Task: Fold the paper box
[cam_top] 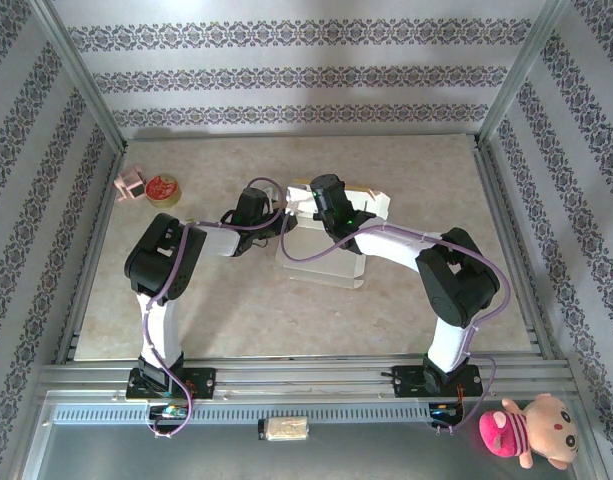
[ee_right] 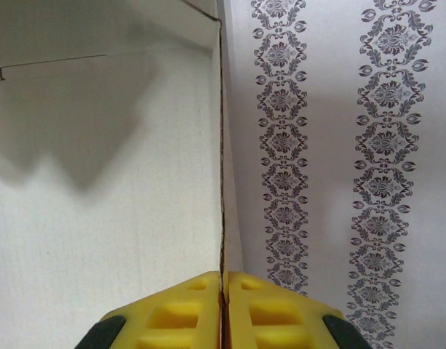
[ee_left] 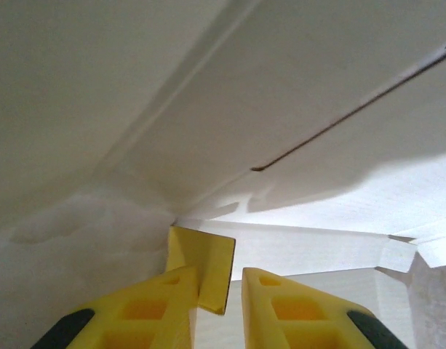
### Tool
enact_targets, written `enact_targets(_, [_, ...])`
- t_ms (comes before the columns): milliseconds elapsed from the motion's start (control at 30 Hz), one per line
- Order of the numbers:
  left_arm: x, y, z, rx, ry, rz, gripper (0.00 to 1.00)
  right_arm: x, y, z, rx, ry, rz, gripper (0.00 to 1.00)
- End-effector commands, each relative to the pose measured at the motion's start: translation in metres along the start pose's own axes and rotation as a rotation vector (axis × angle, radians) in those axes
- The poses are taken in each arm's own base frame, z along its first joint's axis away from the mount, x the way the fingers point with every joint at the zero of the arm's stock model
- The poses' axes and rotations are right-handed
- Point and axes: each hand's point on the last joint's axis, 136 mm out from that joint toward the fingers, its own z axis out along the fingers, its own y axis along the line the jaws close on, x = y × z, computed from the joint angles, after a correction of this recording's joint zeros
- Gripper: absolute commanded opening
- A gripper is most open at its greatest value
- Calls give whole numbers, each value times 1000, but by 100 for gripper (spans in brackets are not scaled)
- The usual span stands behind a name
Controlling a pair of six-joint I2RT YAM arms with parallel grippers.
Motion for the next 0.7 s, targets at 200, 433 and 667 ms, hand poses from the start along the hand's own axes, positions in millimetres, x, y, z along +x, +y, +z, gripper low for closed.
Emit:
enact_targets(200, [9, -25, 15, 143, 11, 16, 20, 2, 0, -1, 4, -4, 42, 11])
enact_targets(433, [-14, -27, -18, 109, -87, 77, 35, 7, -3, -5, 8, 1, 37, 11])
enact_targets(667, [-56, -1, -82, -62, -156, 202, 52, 10, -4, -11, 14, -3, 33, 11])
